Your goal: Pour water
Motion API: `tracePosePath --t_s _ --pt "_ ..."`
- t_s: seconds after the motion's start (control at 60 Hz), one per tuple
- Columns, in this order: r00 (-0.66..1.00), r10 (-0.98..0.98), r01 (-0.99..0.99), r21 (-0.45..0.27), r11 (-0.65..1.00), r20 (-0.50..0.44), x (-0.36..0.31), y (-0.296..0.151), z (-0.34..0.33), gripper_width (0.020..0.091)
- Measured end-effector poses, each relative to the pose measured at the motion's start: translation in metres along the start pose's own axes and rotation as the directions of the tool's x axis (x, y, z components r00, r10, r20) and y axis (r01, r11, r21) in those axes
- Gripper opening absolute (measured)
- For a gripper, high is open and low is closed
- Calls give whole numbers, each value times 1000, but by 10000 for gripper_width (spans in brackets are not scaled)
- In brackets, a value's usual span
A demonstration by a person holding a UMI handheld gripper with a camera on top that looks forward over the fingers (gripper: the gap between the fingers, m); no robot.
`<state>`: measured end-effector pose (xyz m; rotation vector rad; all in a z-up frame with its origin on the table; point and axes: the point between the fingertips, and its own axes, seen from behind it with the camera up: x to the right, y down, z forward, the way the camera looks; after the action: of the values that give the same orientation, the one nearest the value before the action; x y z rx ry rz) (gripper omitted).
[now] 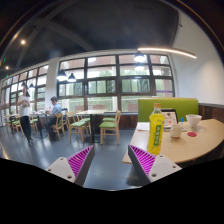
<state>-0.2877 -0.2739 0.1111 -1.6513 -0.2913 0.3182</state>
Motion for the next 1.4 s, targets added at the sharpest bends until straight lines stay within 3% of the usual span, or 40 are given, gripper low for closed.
tracePosePath --t_s 0.25,0.433,0.583,0.883,0.95,1.033,1.05,1.1,1.3,1.4 --pt "999 2 -1 13 1000 -53 45 -10 2 776" --pt "982 -39 40 -1 999 -183 107 -13 14 778" --pt "967 -67 69 1 998 -245 172 -10 65 783" --pt "954 -76 80 -1 997 -289 207 -13 167 770" --pt "957 -91 85 -34 996 -276 219 2 190 427" --pt "964 -75 75 -12 997 -254 200 -6 189 378" --pt "966 -75 75 -10 997 -246 198 -6 190 325" --pt "970 -72 73 -7 997 -232 199 -5 192 275" --pt "976 16 -22 -25 999 -215 219 -4 211 275" --pt "966 181 -180 22 983 -187 243 -18 239 276"
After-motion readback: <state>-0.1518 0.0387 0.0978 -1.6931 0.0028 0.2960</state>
